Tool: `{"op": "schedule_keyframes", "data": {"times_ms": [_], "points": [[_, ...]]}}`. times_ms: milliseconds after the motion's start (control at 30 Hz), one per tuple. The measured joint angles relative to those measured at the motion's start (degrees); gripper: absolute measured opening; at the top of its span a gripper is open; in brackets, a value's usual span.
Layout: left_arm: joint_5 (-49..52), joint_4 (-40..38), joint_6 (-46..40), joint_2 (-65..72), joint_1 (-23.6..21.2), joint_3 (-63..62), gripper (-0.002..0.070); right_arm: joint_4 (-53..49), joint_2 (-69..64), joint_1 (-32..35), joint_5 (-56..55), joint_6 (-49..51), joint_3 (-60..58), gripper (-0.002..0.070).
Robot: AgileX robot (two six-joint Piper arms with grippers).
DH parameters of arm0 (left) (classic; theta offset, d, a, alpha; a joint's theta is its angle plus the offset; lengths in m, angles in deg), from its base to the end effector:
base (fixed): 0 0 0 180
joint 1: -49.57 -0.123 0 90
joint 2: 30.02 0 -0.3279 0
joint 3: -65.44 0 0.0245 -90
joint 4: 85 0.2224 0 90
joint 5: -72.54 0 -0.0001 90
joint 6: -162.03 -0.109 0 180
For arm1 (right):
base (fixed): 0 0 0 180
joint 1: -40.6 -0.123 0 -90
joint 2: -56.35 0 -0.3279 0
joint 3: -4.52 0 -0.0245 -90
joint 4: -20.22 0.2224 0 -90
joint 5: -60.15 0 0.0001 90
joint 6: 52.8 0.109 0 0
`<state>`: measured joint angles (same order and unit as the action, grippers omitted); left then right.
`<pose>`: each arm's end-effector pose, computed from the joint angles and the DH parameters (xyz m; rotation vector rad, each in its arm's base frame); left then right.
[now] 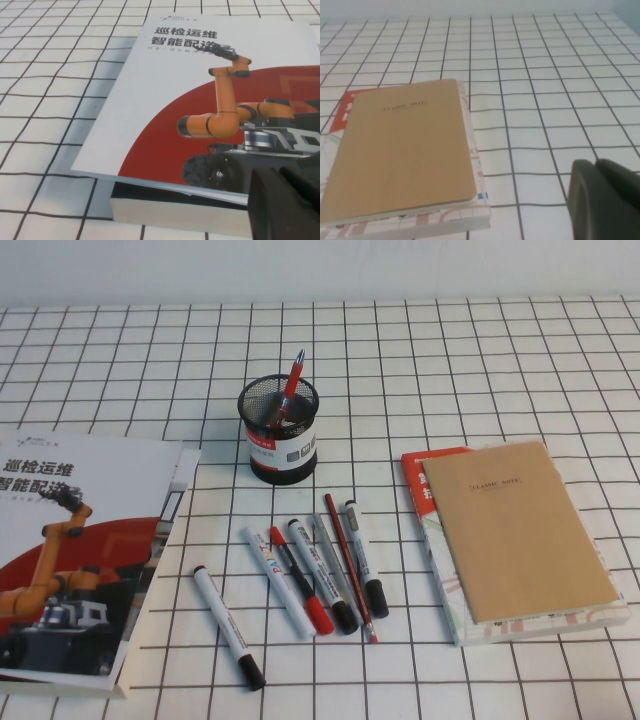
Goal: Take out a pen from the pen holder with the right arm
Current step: 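Take a marker out of the pen holder and lay it on the table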
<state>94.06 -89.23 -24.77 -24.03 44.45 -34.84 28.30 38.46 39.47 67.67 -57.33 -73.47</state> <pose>-0.0018 -0.0031 0.1660 -0.0182 1.8710 0.0708 0.0177 0.0024 0.2001 0.0239 1.8038 0.0740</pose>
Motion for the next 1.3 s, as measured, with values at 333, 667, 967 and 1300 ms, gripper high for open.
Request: {"op": "schedule_keyframes", "data": {"times_ms": [333,667,967,1300], "points": [[0.0,0.0,0.0,0.0,0.0,0.0,-0.0003,-1.8,11.5,0.3,2.2,0.0,-1.7,-0.0016],[0.0,0.0,0.0,0.0,0.0,0.0,-0.0003,-2.9,11.5,0.6,12.9,0.0,-1.8,-0.0016],[0.0,0.0,0.0,0.0,0.0,0.0,-0.0003,-2.8,11.5,0.6,13.7,0.0,-1.8,-0.0016],[0.0,0.0,0.0,0.0,0.0,0.0,-0.0003,-2.1,11.5,0.6,13.7,0.0,-1.8,-0.0016]]}}
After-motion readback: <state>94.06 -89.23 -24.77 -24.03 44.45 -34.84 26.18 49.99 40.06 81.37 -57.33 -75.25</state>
